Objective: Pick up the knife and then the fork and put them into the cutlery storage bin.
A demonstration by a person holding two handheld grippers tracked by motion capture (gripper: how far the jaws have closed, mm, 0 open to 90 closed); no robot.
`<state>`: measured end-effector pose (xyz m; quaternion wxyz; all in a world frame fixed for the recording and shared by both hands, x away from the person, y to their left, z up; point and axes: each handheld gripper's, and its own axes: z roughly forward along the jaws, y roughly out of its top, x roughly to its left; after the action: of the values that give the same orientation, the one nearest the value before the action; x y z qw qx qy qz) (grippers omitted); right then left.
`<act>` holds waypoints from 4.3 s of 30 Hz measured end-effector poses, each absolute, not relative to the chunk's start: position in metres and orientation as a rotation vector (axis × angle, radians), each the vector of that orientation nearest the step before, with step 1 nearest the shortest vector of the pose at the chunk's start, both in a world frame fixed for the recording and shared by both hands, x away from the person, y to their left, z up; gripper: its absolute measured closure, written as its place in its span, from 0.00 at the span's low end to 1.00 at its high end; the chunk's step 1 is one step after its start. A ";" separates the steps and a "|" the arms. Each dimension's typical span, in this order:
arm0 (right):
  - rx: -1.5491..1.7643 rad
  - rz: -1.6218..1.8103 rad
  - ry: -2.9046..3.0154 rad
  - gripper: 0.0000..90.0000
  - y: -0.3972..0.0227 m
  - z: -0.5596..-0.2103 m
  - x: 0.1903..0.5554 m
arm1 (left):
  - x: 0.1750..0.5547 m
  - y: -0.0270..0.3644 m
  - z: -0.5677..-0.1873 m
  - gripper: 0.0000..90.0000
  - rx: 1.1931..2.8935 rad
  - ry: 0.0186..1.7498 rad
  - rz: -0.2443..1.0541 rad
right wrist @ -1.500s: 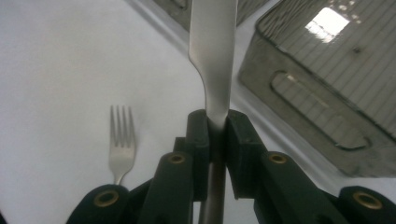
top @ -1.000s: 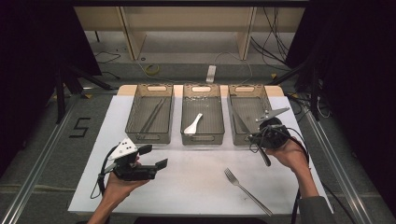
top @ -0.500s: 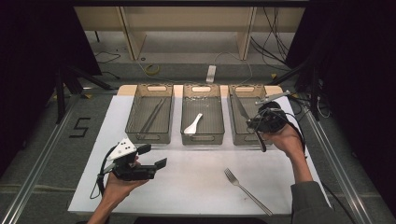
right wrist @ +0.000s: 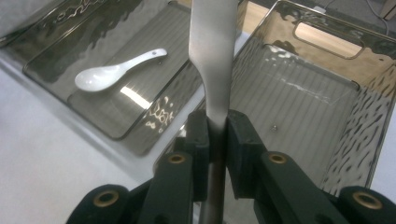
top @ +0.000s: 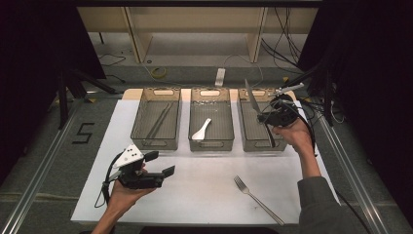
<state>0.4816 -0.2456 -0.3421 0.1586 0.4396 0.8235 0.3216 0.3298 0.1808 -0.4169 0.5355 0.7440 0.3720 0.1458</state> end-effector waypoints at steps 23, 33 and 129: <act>1.425 0.941 2.242 0.90 -0.240 -0.351 0.515 | 0.330 0.180 -0.417 0.18 1.771 0.882 0.342; 1.481 0.950 2.213 0.90 -0.237 -0.357 0.522 | 0.330 0.179 -0.417 0.18 1.770 0.882 0.338; 1.110 0.744 2.714 0.35 -0.206 -0.388 0.363 | 0.329 0.179 -0.417 0.18 1.785 0.884 0.350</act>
<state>0.3626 -0.2064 -0.3884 0.0581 0.3663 0.8957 0.2454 0.3293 0.1790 -0.4174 0.5307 0.7481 0.3702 0.1468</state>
